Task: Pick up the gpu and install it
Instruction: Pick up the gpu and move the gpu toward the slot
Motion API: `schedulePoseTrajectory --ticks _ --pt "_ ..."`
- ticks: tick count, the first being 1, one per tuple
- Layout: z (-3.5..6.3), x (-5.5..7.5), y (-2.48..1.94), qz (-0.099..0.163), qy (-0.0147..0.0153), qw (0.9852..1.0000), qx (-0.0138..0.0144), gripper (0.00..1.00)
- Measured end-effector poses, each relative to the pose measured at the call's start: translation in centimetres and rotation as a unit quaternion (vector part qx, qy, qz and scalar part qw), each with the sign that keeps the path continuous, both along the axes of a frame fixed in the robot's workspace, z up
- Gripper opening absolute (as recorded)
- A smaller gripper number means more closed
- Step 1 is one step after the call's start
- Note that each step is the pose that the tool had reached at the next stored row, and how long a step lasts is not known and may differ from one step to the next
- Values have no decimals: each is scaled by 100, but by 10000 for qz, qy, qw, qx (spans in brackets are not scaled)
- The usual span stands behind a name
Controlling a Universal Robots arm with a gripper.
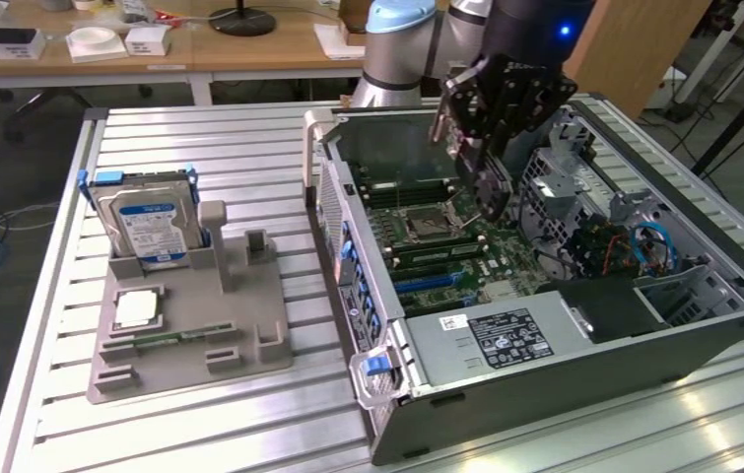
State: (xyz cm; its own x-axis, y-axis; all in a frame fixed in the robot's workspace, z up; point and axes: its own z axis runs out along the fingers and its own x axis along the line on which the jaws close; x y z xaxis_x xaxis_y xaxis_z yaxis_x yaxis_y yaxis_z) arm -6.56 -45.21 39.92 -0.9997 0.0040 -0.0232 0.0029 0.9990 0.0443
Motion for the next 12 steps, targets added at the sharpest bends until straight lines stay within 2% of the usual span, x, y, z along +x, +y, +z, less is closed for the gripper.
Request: schedulePoseTrajectory --ticks 12 --pt "-1 42 0 0 0 10000 0 26"
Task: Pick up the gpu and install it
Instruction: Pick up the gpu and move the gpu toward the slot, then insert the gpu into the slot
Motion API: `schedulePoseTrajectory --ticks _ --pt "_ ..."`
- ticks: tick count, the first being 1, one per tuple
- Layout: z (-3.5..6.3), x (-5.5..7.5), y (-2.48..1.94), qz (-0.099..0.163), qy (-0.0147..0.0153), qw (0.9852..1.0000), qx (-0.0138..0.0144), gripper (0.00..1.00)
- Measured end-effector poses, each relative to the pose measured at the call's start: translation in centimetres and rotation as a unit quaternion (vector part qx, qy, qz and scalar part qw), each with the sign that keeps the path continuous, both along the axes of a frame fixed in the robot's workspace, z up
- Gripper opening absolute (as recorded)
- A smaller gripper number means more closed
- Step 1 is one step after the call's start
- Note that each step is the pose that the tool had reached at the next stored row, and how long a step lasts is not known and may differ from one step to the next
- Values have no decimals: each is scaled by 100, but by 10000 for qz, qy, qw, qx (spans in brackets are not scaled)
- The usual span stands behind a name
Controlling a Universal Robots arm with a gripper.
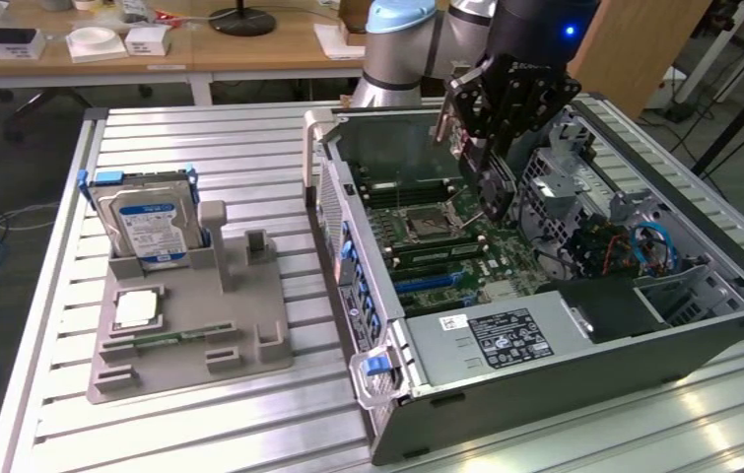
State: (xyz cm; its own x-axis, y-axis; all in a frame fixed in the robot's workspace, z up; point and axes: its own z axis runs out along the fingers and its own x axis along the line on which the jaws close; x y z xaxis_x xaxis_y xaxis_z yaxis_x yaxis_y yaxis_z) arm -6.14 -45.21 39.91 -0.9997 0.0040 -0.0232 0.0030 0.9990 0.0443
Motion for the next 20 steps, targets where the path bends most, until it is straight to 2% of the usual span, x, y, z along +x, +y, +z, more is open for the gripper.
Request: schedulePoseTrajectory --ticks 7,12,20 --pt "0 9 0 1 0 10000 0 26" --pt "0 111 0 0 0 10000 0 26" --pt "0 135 0 0 0 10000 1 26"
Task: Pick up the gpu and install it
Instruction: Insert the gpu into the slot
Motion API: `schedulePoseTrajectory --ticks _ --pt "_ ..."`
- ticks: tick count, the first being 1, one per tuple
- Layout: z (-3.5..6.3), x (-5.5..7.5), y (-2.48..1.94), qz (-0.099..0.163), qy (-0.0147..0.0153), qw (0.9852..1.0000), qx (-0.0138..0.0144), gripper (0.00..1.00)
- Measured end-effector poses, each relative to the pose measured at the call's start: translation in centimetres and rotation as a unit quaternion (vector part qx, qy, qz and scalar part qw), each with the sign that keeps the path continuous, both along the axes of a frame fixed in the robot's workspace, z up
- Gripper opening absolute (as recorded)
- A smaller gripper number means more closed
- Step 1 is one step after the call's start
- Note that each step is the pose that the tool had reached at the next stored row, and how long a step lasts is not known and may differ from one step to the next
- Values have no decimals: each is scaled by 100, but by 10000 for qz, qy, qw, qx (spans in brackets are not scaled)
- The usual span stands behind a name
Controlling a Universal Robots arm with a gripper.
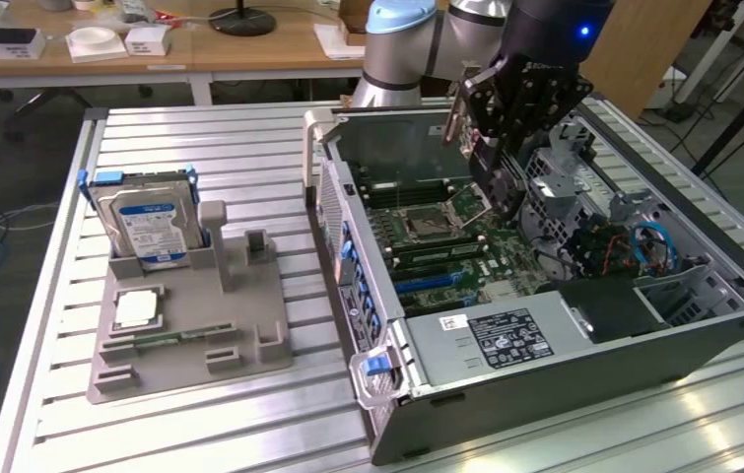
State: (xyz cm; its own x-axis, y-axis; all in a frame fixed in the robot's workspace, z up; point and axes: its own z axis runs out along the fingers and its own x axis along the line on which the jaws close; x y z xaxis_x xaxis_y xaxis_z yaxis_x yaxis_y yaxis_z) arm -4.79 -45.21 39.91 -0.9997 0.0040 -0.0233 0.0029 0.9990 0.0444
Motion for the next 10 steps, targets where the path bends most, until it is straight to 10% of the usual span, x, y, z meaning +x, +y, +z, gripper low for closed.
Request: schedulePoseTrajectory --ticks 10 --pt "0 0 1 55 0 10000 0 26"
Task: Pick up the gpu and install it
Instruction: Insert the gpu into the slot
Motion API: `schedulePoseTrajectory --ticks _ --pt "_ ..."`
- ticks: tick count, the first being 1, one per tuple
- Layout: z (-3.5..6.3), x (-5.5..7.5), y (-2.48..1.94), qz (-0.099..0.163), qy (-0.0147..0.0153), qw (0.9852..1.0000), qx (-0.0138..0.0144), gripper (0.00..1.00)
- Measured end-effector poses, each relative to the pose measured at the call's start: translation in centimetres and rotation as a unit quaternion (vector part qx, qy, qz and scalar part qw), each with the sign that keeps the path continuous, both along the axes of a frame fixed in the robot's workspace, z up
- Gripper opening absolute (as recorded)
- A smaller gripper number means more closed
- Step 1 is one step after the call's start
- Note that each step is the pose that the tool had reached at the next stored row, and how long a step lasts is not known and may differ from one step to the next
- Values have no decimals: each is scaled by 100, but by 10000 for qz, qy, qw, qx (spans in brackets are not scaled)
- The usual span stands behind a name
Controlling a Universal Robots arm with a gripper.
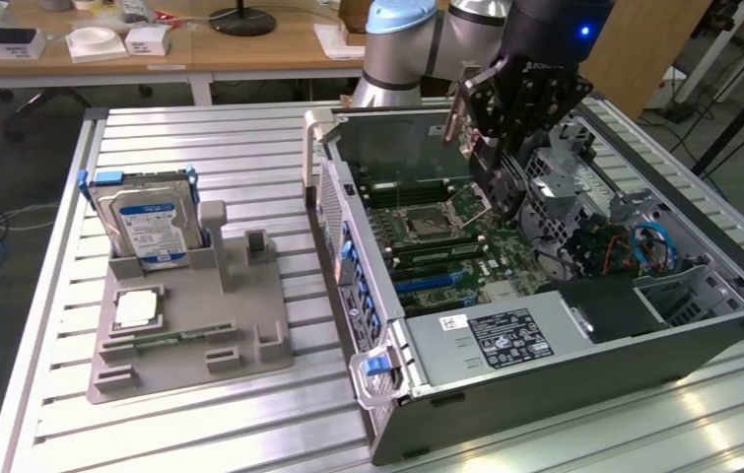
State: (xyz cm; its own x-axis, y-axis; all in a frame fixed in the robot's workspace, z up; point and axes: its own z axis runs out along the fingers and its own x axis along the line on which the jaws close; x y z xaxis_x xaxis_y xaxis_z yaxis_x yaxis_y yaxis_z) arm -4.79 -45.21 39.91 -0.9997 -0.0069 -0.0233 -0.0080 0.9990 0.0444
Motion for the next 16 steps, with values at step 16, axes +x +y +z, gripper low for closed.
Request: schedulePoseTrajectory --ticks 16 --pt "-12 3 7 783 1 9969 -1 26"
